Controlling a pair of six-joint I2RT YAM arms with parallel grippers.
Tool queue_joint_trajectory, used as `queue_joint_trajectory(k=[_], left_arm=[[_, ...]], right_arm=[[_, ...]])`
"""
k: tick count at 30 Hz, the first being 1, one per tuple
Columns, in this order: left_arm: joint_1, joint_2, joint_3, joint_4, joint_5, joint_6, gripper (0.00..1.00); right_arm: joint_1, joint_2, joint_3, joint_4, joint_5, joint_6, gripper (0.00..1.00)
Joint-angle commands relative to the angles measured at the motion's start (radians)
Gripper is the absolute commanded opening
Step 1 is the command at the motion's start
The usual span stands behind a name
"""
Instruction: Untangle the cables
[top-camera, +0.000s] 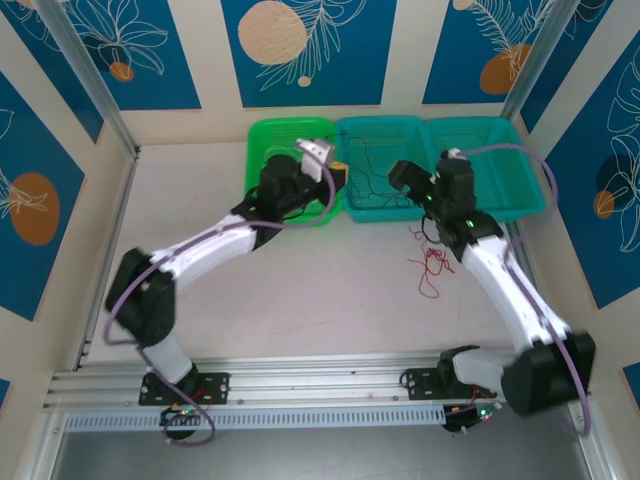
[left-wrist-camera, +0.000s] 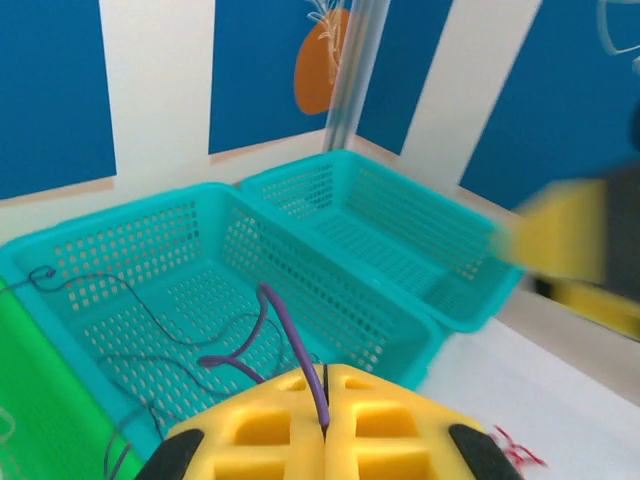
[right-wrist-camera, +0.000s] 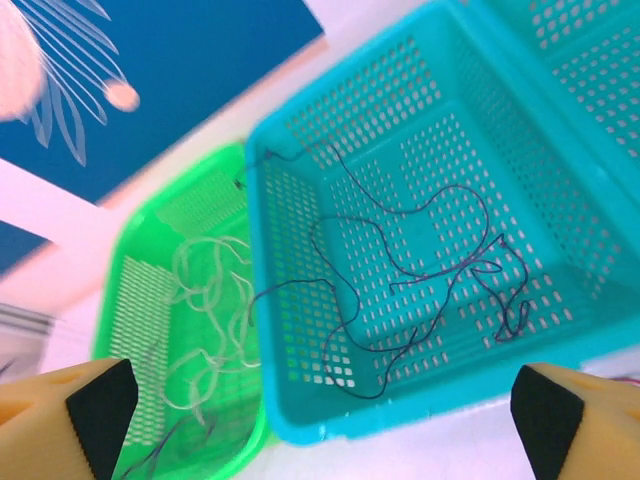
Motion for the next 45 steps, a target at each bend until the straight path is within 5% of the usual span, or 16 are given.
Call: queue_joint_trajectory(k=[1, 7, 8, 11, 13, 20, 34, 41, 45], left_arm=[[-0.011, 0.140, 0.179, 0.049, -0.033, 0.033, 0.00], [-0.011, 0.404, 0.531, -0.052, -0.009, 0.046, 0.00], [-0.012, 0.443, 0.586, -0.069, 0.004, 0.047, 0.11], [-0.013, 0.511, 0.686, -0.111, 0.053, 0.041, 0.85], [-0.018, 0.492, 0.650, -0.088, 0.080, 0.053, 1.00], [-0.022, 0.228, 0.314, 0.005, 0.105, 0.117, 1.00], [-0.081, -0.453, -0.530, 0.175, 0.032, 0.077, 1.00], [-0.081, -0.501, -0.627, 0.134, -0.099, 0.071, 1.00], [-0.080, -0.488, -0.625, 0.151, -0.098, 0.048, 1.00]], right_arm=[[-0.016, -0.156, -0.145, -0.115, 0.025, 0.115, 0.98], [-0.046, -0.395, -0.295, -0.257, 0.055, 0.173, 0.97], [-0.060, -0.407, -0.307, -0.279, 0.065, 0.186, 0.97], [-0.137, -0.388, -0.317, -0.338, 0.034, 0.185, 0.97], [-0.198, -0.347, -0.307, -0.374, -0.004, 0.162, 0.98], [-0.367, -0.148, -0.285, -0.434, -0.156, 0.070, 1.00], [-0.452, 0.354, -0.215, -0.154, -0.207, 0.092, 0.85], [-0.420, 0.480, -0.201, -0.150, -0.218, 0.170, 0.58], [-0.438, 0.473, -0.224, -0.115, -0.234, 0.183, 0.19]])
